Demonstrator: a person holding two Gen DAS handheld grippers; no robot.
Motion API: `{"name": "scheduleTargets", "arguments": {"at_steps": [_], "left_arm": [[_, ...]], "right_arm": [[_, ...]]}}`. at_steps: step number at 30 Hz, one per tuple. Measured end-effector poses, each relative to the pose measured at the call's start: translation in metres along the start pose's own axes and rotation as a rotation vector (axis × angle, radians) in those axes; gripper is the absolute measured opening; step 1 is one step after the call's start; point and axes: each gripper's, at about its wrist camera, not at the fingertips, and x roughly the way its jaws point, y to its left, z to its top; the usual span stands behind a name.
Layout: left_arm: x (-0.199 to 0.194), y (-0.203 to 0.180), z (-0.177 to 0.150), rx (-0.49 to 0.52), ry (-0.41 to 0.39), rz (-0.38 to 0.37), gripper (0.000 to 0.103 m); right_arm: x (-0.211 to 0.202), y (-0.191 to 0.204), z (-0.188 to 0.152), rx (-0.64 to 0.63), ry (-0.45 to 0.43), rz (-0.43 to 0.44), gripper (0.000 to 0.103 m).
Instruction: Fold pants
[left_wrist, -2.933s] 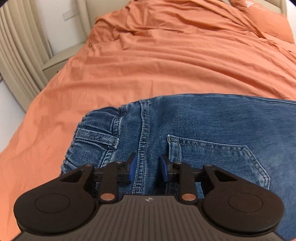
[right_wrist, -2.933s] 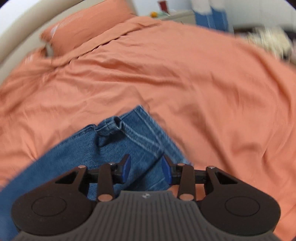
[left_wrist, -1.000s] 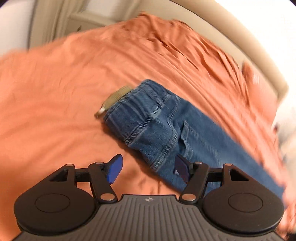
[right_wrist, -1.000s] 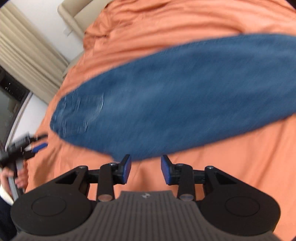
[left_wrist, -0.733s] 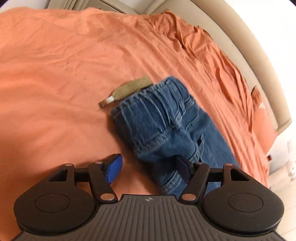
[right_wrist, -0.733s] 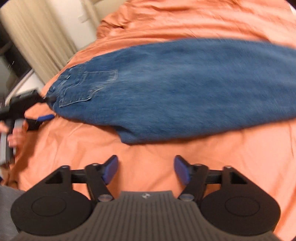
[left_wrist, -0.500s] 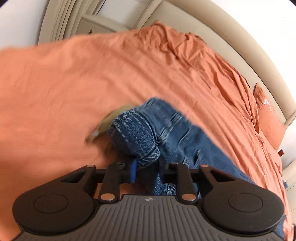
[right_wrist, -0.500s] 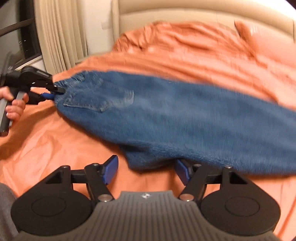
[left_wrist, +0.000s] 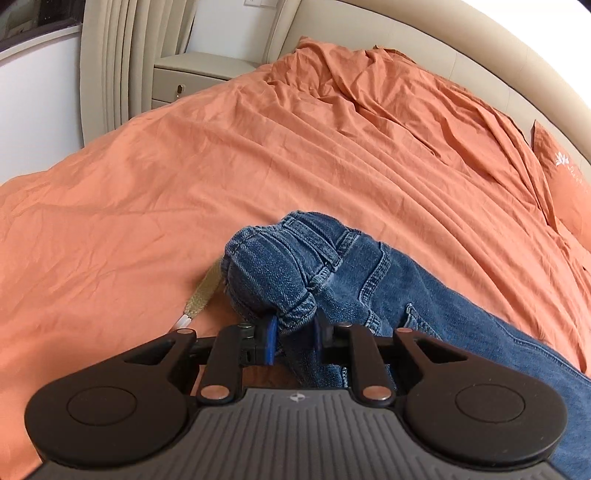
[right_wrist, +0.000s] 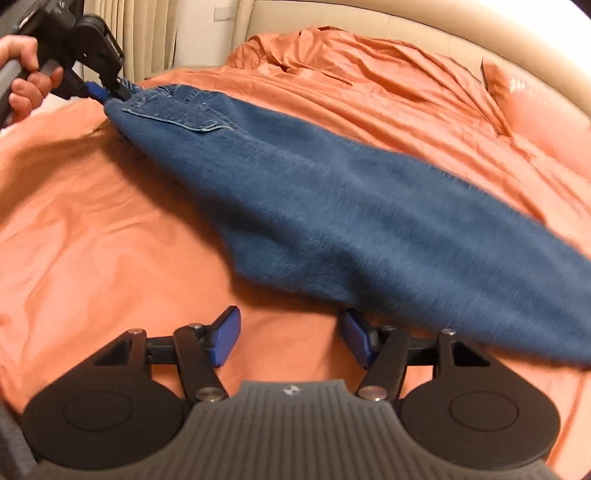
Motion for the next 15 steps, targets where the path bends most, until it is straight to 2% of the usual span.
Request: {"name": "scheduleTargets", "arguments": {"at_steps": [4, 7, 8, 12, 14, 15], "left_arm": [[0.000, -0.004, 0.002, 0.004, 0.006, 0.013, 0.021], [-0.002, -0.005, 0.002, 0.010, 0.013, 0.022, 0.021], [-0.003, -0.005, 0.003, 0.012, 0.015, 0.023, 0.021], [-0.002, -0.006, 0.003, 0.018, 0.021, 0.030, 0.021], [-0.001, -0.007, 0.003, 0.020, 0.025, 0.038, 0.021], [-0.001, -0.008, 0.003, 0.022, 0.025, 0.040, 0.021]], "right_arm": [[0.004, 0.010, 0.005, 0.022, -0.036, 0.102, 0.059], [0.005, 0.033, 0.012, -0.111, -0.132, -0.085, 0.056], [0.002, 0.036, 0.014, -0.135, -0.166, -0.115, 0.056], [-0.013, 0.032, 0.018, -0.181, -0.242, -0.165, 0.056], [-0.009, 0.025, 0.021, -0.184, -0.226, -0.172, 0.057], [-0.004, 0.020, 0.021, -0.165, -0.195, -0.145, 0.057]]}}
